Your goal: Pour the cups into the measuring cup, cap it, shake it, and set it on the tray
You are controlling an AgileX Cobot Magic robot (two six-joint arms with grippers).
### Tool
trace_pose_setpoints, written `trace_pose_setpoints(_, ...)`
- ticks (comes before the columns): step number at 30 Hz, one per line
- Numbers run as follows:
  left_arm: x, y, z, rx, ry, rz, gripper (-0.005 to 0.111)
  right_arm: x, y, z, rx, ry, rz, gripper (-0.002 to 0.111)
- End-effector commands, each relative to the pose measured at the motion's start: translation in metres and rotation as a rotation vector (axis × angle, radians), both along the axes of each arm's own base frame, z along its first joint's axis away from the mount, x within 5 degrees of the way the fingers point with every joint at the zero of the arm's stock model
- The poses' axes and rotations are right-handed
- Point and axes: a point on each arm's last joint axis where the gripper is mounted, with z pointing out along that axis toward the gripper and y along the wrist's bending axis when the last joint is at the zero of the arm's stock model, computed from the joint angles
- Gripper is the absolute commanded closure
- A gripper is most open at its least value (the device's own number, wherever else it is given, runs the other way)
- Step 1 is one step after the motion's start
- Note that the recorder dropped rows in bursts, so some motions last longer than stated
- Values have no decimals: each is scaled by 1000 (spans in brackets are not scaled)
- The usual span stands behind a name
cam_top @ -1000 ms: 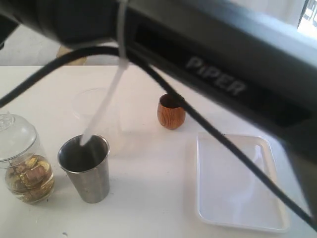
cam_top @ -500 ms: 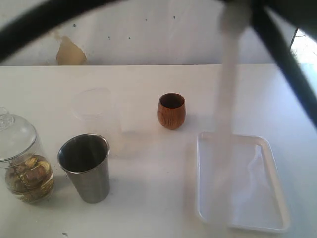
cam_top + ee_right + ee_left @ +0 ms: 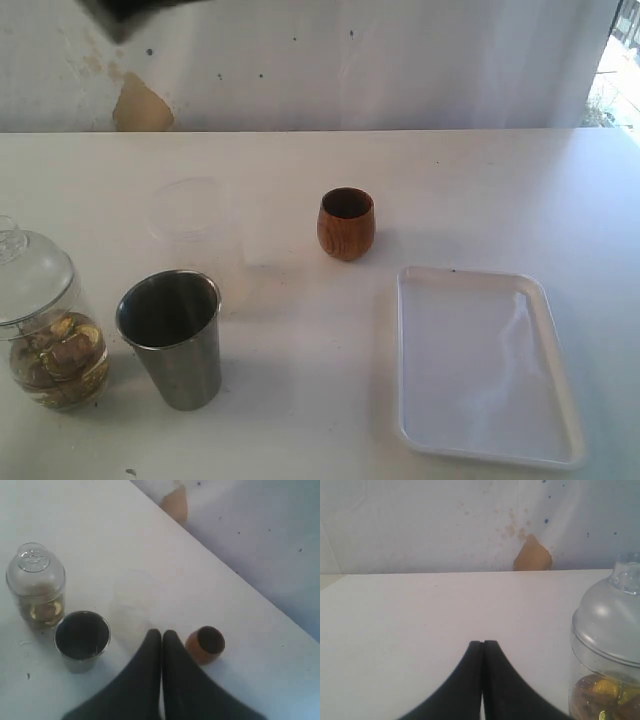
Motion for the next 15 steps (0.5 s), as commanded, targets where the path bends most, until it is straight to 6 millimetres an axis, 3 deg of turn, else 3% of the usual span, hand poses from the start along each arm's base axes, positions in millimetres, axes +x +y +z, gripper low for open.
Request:
trace_pose_setpoints(1, 0, 0, -1, 1, -10, -4, 107, -27, -58, -5, 200, -95, 53, 108)
trace_pose_setpoints(3, 0, 0, -1, 1, -10, -4, 107, -41, -83, -15, 277, -116, 84, 108)
trace_pose_setpoints(8, 0, 0, -1, 1, -10, -4, 107, -59, -120, -39, 349, -80, 82, 108)
trace_pose_setpoints(15, 0, 0, -1, 1, -10, -4, 107, -67, -138, -33, 400, -108, 83, 108)
